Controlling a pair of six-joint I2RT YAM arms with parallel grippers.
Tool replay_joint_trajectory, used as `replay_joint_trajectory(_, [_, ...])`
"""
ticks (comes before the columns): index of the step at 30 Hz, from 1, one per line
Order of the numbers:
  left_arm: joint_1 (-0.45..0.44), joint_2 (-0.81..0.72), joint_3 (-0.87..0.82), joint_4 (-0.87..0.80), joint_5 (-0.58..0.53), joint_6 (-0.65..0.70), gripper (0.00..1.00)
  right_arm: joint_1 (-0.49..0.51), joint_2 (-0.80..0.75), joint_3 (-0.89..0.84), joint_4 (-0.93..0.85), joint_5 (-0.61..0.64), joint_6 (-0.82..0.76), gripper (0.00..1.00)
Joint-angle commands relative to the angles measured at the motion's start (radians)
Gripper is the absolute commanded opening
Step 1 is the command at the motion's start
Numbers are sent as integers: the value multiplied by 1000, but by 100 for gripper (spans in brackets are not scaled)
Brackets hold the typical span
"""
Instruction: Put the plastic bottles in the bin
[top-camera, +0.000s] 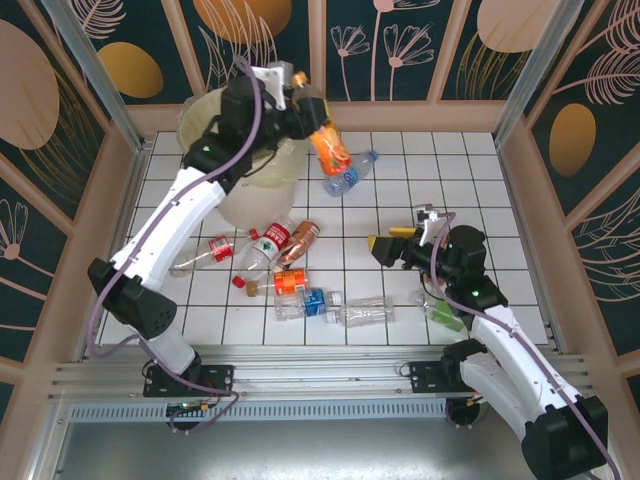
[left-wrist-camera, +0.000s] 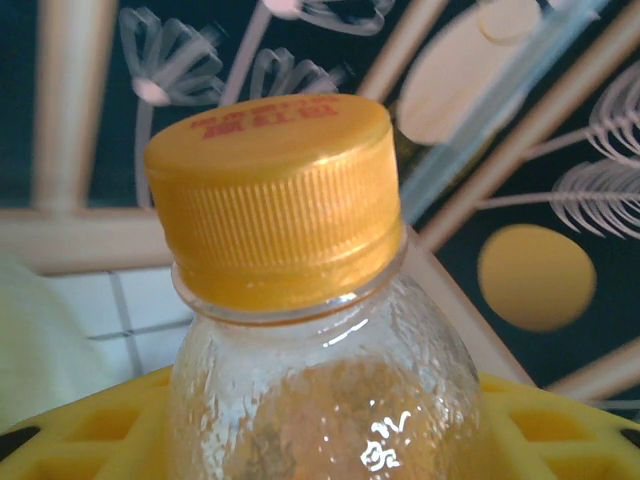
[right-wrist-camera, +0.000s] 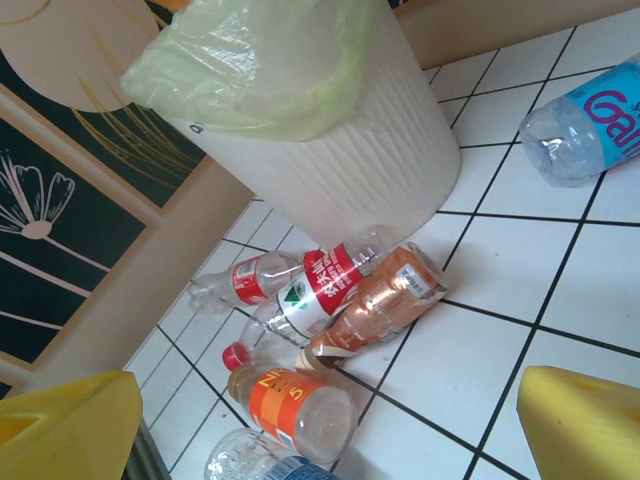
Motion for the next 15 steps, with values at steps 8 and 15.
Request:
replay_joint_trajectory(8, [108,-106,90,-98,-294,154,55,30,-10,44,-17,41,0,97])
replay_joint_trajectory(15, [135,-68,151,-143,-408,283,56,68,-5,59,-37,78,-3,96])
